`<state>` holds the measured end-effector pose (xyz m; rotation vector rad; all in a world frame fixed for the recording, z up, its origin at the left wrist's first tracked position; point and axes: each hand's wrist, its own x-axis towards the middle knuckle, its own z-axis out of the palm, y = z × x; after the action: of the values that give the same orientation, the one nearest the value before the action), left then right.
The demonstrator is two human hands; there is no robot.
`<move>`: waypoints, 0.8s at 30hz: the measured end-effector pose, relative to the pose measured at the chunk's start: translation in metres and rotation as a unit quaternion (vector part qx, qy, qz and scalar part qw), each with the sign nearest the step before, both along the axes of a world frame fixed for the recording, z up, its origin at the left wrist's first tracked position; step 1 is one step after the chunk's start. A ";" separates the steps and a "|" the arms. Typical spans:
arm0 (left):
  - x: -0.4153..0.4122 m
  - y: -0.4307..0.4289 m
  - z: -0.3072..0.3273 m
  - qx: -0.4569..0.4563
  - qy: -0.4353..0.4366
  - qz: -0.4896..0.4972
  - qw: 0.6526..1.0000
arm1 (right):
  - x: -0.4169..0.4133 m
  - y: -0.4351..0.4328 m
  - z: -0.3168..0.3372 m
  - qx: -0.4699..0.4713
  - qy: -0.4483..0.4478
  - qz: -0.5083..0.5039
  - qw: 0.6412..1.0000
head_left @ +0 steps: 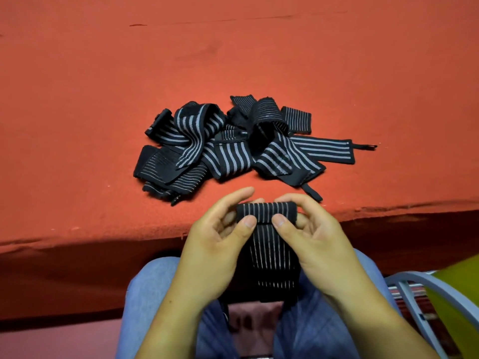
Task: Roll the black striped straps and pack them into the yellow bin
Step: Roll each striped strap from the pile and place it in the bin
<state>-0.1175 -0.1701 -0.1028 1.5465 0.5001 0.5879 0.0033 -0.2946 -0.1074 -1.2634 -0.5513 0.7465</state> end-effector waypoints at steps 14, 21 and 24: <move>0.001 -0.009 -0.002 0.099 0.030 0.009 0.995 | -0.009 0.014 -0.006 -0.048 -0.028 0.001 0.998; 0.005 -0.013 -0.008 0.005 0.066 0.002 0.998 | -0.010 0.011 -0.003 -0.029 -0.008 0.048 0.998; 0.005 -0.016 -0.009 0.005 0.073 0.026 0.997 | -0.012 0.011 -0.001 -0.030 -0.036 0.049 0.998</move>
<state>-0.1125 -0.1857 -0.1115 1.5962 0.6509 0.5201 -0.0088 -0.2839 -0.1080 -1.3313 -0.6578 0.8064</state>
